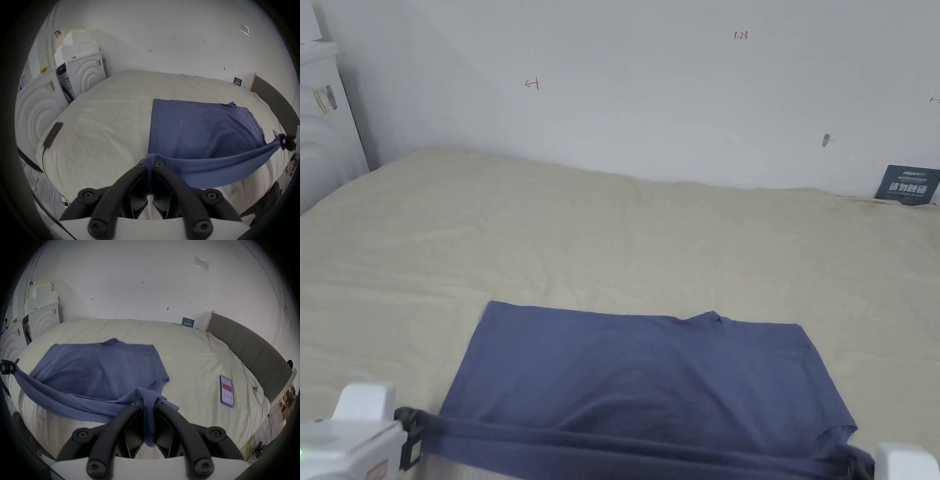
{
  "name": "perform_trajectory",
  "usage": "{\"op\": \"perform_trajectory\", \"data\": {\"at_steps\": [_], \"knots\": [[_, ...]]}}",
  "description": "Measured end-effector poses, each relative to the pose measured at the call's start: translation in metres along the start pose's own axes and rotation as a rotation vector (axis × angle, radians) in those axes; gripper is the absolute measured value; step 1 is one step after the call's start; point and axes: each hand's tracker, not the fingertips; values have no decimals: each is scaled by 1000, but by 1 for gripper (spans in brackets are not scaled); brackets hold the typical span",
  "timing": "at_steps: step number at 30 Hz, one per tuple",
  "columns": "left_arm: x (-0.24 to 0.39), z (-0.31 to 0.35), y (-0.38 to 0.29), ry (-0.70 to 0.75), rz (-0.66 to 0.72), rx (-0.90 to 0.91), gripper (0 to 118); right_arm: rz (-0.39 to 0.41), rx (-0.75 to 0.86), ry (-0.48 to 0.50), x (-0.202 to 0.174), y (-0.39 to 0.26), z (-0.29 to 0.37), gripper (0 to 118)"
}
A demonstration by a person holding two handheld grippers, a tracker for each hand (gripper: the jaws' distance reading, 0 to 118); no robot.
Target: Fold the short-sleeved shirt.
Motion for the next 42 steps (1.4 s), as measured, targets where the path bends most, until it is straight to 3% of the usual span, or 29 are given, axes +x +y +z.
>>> {"op": "perform_trajectory", "data": {"at_steps": [5,16,20,23,26,28,30,35,38,41,42], "knots": [[9,-56,38,-3,-47,-95,0,-10,-76,31,-3,40,-72,7],[29,-142,54,11,-10,-262,0,71,-232,20,-28,61,-173,7],[40,-153,45,17,-8,-279,0,74,-263,25,-35,54,-176,8],[38,-137,48,4,24,-260,0,55,-232,35,-33,54,-171,16],[36,-119,49,-34,58,-224,10,22,-164,52,-30,59,-152,26],[34,-98,50,-44,81,-161,26,1,-105,62,-28,59,-134,45],[36,-72,46,-41,84,-83,33,-22,-48,77,-24,58,-117,46],[24,-22,24,-56,130,157,35,-69,113,105,-24,38,-69,46],[24,3,2,-50,122,252,34,-100,197,104,-29,19,-37,42],[22,16,-17,-38,85,303,26,-99,246,86,-36,-1,-10,2],[23,22,-21,-40,69,312,16,-104,258,74,-37,-7,-3,2]]}}
